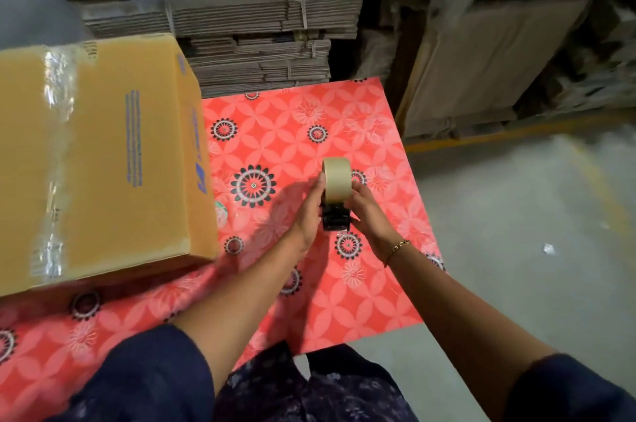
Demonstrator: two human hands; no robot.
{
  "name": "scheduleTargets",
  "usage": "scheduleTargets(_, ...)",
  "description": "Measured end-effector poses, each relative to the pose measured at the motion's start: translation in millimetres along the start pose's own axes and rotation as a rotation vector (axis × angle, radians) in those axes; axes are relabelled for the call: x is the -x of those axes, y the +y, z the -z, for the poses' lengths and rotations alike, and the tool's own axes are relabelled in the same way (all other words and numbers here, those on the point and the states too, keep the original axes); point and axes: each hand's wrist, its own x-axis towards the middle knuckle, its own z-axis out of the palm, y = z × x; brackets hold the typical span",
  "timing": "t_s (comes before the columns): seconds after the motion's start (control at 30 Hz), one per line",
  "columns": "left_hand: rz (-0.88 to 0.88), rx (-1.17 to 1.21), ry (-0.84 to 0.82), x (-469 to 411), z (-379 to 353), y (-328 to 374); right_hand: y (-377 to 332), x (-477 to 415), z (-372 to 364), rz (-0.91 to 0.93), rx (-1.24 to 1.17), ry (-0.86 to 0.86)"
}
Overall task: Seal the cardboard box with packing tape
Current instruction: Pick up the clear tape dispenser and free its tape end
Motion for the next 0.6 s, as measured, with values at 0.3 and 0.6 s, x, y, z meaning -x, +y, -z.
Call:
scheduleTargets(0.3,-0.052,0.028,0.123,-40,-6,-6,-1,-43,7,0.004,0.012,-0.014)
scheduleTargets(0.6,-0.056,-0.099,0.057,-37,7,-17,7,-48,16,-0.004,0.153,-0.083)
